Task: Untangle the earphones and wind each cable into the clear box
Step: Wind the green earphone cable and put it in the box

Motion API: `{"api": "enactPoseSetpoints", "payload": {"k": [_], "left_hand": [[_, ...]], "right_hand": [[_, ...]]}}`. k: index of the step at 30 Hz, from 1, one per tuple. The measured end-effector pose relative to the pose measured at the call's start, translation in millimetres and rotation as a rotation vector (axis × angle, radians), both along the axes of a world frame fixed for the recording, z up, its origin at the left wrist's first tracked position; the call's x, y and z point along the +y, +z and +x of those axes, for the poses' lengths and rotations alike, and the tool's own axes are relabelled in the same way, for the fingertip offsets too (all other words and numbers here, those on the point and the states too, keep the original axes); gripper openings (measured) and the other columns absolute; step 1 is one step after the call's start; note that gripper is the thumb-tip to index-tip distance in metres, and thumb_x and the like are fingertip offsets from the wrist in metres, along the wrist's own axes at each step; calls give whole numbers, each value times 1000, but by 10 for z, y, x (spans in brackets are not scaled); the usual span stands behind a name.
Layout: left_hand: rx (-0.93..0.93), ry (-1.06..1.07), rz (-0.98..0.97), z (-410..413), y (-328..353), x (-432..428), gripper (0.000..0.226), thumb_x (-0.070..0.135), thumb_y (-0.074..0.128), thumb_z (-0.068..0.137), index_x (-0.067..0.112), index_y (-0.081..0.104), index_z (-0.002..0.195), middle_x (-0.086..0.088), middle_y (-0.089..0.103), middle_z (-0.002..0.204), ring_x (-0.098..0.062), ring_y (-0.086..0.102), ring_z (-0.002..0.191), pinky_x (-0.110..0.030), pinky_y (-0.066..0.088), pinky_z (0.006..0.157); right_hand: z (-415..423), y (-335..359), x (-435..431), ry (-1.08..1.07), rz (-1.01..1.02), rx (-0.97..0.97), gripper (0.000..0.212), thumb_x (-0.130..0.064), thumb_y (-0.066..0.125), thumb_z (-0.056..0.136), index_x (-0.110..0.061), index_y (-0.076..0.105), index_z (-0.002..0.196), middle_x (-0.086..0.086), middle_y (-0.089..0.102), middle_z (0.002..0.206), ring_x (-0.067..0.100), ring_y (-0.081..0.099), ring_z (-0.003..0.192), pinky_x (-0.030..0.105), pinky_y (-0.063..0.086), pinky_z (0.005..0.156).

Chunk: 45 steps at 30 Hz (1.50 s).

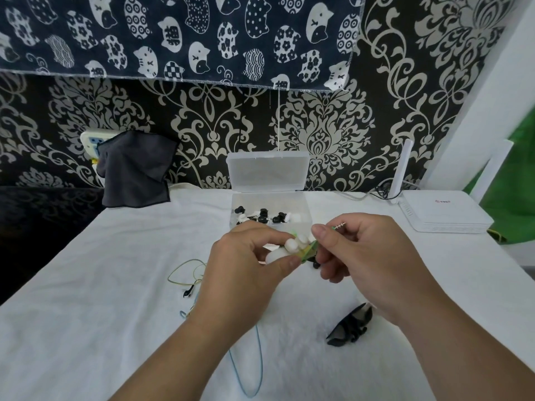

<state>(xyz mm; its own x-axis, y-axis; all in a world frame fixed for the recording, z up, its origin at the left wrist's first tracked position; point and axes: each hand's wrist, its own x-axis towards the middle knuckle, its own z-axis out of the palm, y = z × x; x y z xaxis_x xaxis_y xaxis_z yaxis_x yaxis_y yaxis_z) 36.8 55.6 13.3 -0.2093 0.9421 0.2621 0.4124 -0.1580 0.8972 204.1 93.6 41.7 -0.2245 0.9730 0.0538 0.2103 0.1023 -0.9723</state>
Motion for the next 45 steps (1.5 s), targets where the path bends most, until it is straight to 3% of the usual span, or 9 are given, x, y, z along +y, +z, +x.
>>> {"api": "enactPoseSetpoints", "payload": {"k": [4,9,16,20,26,31,34,39,45], "left_hand": [[-65,-47,-20,20,14,-7,17,18,84,73,33,78,77,15,70,88,-19,61,73,-20,49,63],[-275,-98,-82,64,45,-34,22,8,81,76,29,78,79,-1,74,81,-41,65,80,-44,56,74],[-223,-135,-62,57,5,-26,19,8,81,77,26,78,83,14,69,83,-14,60,69,-40,57,78],[-201,-173,-43,55,-22,-17,15,19,80,77,27,77,89,5,70,97,-36,62,89,-56,54,86],[-360,-131,-185,129,-47,-66,16,4,68,88,20,71,91,-6,77,83,-19,75,80,-25,57,77],[-278,-151,-170,169,-53,-66,5,18,69,90,23,69,91,1,75,92,-21,73,87,-40,58,78],[-340,-116,-140,183,-12,-71,10,15,70,88,20,68,96,-1,73,97,-21,74,84,-32,60,76],[-232,-151,-122,155,40,-95,12,12,70,88,24,71,89,-1,74,85,-29,71,81,-53,58,78],[-158,-91,-113,174,17,-89,11,14,63,92,22,67,87,6,72,82,-14,73,74,-23,55,60]], "right_hand": [[9,9,5,-47,136,-95,19,-25,72,88,-15,74,72,-7,59,50,2,50,43,15,42,47],[8,-31,35,-71,79,-105,19,-25,71,89,-15,74,73,-1,64,55,5,54,46,16,45,47],[47,-36,60,-53,-93,-130,22,-24,72,89,-11,74,71,-2,59,52,7,52,47,18,43,45],[74,-25,66,-43,-167,-80,22,-21,75,87,-6,73,71,0,57,51,8,50,46,19,43,45],[66,-25,66,-77,-237,29,11,-13,78,83,-5,73,77,7,69,61,12,61,50,26,51,51],[6,-74,30,-94,-142,1,13,-12,79,83,-5,72,76,11,71,63,15,62,50,28,52,52],[-28,-82,21,-89,-81,11,13,-11,78,83,-6,71,74,11,70,62,17,62,49,28,51,51],[-33,-67,10,-78,-25,-11,12,-13,76,85,-8,71,75,9,68,60,16,59,44,23,46,46],[-62,-75,-10,-88,40,-104,14,-19,74,88,-15,69,75,4,67,57,19,62,44,28,49,45]]}}
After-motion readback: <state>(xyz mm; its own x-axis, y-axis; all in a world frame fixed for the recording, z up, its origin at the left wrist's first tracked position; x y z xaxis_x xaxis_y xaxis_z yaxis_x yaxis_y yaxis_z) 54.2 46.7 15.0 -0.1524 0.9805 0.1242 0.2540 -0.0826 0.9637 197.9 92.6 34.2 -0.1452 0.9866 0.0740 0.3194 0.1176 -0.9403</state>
